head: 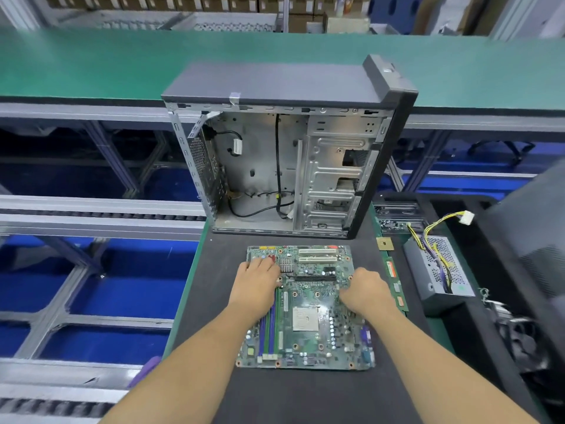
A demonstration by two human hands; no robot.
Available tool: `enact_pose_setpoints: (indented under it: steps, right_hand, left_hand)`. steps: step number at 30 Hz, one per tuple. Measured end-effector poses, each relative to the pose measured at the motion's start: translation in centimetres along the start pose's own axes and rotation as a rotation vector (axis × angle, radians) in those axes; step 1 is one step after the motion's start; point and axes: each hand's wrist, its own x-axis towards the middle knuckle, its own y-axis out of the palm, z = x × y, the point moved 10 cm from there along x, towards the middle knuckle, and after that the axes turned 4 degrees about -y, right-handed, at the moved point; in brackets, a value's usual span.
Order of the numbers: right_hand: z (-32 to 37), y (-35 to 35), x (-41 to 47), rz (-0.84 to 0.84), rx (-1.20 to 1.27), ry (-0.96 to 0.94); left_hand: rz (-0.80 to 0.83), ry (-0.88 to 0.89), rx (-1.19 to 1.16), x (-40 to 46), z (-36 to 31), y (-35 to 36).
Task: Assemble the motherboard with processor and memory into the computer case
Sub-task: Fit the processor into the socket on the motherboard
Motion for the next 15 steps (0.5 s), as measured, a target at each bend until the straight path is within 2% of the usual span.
enact_pose_setpoints:
  steps: [4, 7, 12, 15]
  right_hand:
    - [-1.6, 2.8, -2.3, 0.278, 0.376, 0.204]
    - [-2.1, 5.7, -4.5, 0.49, 0.426, 0.281]
    - [-3.6, 7.9, -5.7, 0.557, 0.512, 0.349]
    - [-4.1, 6.5, -4.5, 0.517, 0.475, 0.323]
  left_hand:
    - [0.024, 0.061, 0.11, 2.5, -1.6, -1.2]
    - [0.037, 0.167, 0.231, 4.1, -4.8, -1.4]
    - [0.015, 0.33, 0.309, 4.9, -8.7, -0.5]
    - [-0.007, 0.248, 0.206, 5.0, -7.9, -1.0]
